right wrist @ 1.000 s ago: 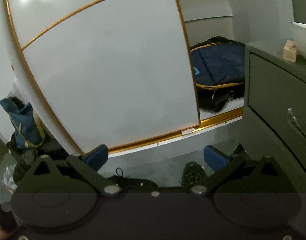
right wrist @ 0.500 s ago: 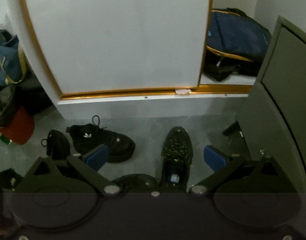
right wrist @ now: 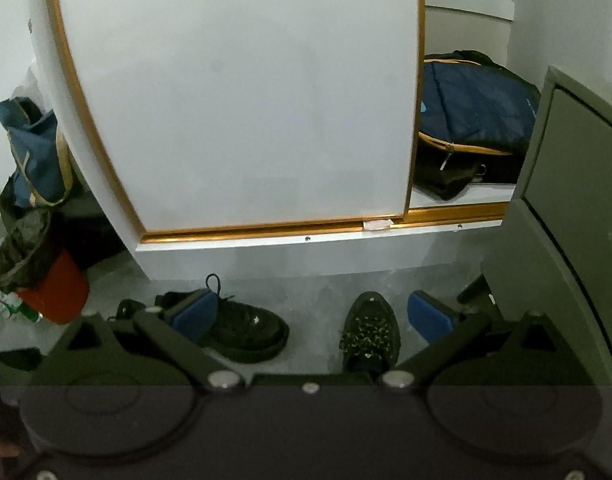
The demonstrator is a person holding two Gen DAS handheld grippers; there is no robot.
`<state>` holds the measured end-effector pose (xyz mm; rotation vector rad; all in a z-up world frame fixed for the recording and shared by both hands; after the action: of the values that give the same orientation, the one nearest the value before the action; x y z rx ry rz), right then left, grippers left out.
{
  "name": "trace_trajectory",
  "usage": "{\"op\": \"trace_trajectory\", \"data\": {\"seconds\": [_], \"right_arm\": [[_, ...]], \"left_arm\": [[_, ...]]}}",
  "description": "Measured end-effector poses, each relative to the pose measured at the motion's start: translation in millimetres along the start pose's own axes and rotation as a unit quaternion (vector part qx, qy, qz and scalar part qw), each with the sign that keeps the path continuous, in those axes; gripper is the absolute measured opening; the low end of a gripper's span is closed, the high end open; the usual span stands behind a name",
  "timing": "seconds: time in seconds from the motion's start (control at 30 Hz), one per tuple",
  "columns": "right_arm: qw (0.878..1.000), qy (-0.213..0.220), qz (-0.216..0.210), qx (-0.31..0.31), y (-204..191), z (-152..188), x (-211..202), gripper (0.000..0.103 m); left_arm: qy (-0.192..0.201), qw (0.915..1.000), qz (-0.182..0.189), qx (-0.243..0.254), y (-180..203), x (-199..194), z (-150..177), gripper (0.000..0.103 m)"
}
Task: Organize scattered shoes
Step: 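Move the left tool down to the black Adidas sneaker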
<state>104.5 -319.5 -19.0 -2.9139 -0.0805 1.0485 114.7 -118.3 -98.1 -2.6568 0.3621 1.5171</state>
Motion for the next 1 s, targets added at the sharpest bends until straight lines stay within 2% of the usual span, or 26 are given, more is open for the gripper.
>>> {"op": "trace_trajectory", "data": {"seconds": [0.07,0.13,0.17,0.27,0.4,0.5,0.57,0.67,0.8,0.9,0.93,1.0], "right_arm": [[1.0,-0.001,-0.003,-0.001,-1.0,0.1,-0.1,0.103],[1.0,-0.004,-0.002,0.002,0.8,-0.3,-0.4,0.103],[1.0,-0.005,-0.002,0.004,1.1,-0.3,-0.9,0.103],[1.0,-0.008,-0.008,0.019,2.7,-1.6,-3.0,0.103],[0.998,-0.01,-0.032,0.057,10.4,-4.3,-7.5,0.103],[0.995,-0.002,-0.044,0.085,18.7,-8.2,-15.1,0.103],[0.993,0.01,-0.059,0.102,25.0,-13.5,-24.0,0.103],[0.989,0.024,-0.076,0.128,34.2,-19.4,-34.7,0.103],[0.977,0.049,-0.108,0.179,53.2,-27.6,-49.9,0.103],[0.969,0.064,-0.113,0.212,71.8,-30.0,-56.4,0.103],[0.965,0.069,-0.111,0.226,80.9,-30.0,-58.4,0.103],[0.958,0.079,-0.105,0.253,95.9,-28.9,-61.7,0.103]], "left_arm": [[0.003,0.9996,0.0,0.026,-1.5,2.2,1.3,0.103],[0.019,0.9971,-0.006,0.073,-4.2,3.4,3.6,0.103],[0.045,0.9903,-0.028,0.128,-8.4,3.0,4.2,0.103],[0.076,0.979,-0.066,0.177,-25.6,2.6,3.9,0.103],[0.034,0.9933,-0.071,0.084,-73.3,11.6,2.8,0.103],[0.025,0.9983,-0.048,0.023,-100.8,13.8,10.5,0.103],[0.014,0.9987,-0.042,0.024,-109.8,19.5,18.8,0.102],[-0.007,0.9981,-0.055,0.028,-122.5,36.8,30.9,0.1],[-0.024,0.997,-0.069,0.026,-142.0,57.2,47.0,0.096],[-0.028,0.9957,-0.056,0.068,-145.4,75.4,47.0,0.096],[-0.035,0.9934,-0.062,0.091,-144.2,84.9,44.5,0.096],[-0.041,0.9912,-0.074,0.102,-141.9,104.2,33.8,0.096]]}}
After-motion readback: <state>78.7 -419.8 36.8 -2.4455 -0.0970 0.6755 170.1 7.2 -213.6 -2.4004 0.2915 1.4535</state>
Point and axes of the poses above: each gripper's, at about its wrist camera, not at the fingertips, and x roughly the way its jaws point, y to its right, z to its underside, the point moved 7 cm from there along x, roughly the way its jaws point, and after that the axes turned 3 degrees about y, right-handed, at the moved point
